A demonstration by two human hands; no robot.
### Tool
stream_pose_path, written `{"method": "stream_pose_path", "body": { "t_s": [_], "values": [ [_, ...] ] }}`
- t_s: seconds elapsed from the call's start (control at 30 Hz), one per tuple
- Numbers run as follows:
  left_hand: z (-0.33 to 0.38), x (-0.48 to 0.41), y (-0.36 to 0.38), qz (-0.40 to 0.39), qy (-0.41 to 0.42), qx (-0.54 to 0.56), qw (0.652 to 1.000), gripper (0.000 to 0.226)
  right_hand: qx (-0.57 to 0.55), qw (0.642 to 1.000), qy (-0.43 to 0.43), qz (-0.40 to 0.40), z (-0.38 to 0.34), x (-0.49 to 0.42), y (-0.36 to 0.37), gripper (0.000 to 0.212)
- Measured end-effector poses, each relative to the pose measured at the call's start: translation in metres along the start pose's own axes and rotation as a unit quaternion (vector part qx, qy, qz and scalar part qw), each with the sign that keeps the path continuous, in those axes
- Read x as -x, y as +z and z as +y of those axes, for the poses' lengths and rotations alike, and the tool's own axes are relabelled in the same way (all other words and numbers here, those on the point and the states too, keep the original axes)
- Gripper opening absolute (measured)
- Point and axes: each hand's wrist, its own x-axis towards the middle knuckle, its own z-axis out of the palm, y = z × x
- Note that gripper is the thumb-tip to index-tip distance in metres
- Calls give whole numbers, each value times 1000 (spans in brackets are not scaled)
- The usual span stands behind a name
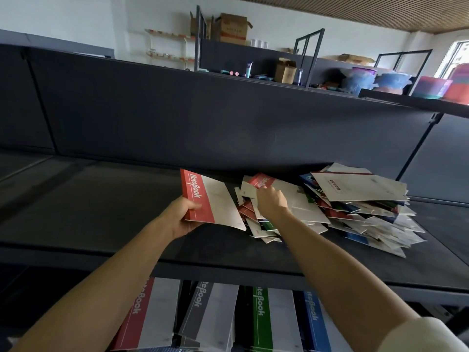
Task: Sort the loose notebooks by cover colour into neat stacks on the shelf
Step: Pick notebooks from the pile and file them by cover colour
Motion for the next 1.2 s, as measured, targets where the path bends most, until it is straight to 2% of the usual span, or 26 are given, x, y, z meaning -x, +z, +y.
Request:
{"method": "stream_pose_path", "body": {
  "t_s": [0.1, 0.2, 0.27, 0.4, 0.47, 0.53, 0.57, 0.63, 0.7, 0.77, 0.9, 1.07, 1.2],
  "values": [
    [-1, 0, 9, -25, 10, 16, 1000, 29, -41, 999, 0, 19, -16, 11, -28, 40],
    [-3, -2, 18, -27, 18, 77, 997, 14, -43, 996, -73, 17, -51, 40, -46, 46],
    [-7, -7, 17, -35, 22, 109, 993, 29, -20, 990, -141, 22, -71, 59, -48, 43],
    [-11, -14, 1, -12, 10, 163, 987, 51, 10, 977, -210, 39, -84, 69, -40, 42],
    [-11, -12, -4, 3, 5, 149, 989, 45, 26, 970, -241, 36, -83, 70, -36, 41],
    [-11, -6, -4, -4, 2, 90, 996, 31, 7, 962, -273, 9, -78, 68, -36, 39],
    [-12, -4, -5, -8, 1, 52, 999, 32, -9, 958, -285, -17, -75, 65, -38, 39],
    [-10, -2, -9, 2, 0, 21, 1000, 37, -65, 967, -240, -48, -62, 50, -42, 40],
    [-6, 1, -14, 10, -6, 28, 1000, 38, -156, 979, -131, -29, -45, 27, -40, 38],
    [-1, 1, -16, 15, 0, 13, 1000, 35, -193, 980, -50, -21, -28, 7, -28, 37],
    [2, 0, -20, 20, 14, -4, 1000, 39, -187, 978, 44, -86, -20, -3, 3, 46],
    [0, -2, -22, 4, 15, 5, 1000, 38, -116, 988, 95, -36, -35, -9, 16, 49],
    [-1, -3, -21, -18, 14, 2, 1000, 31, -60, 991, 109, -47, -40, -18, 15, 41]
  ]
}}
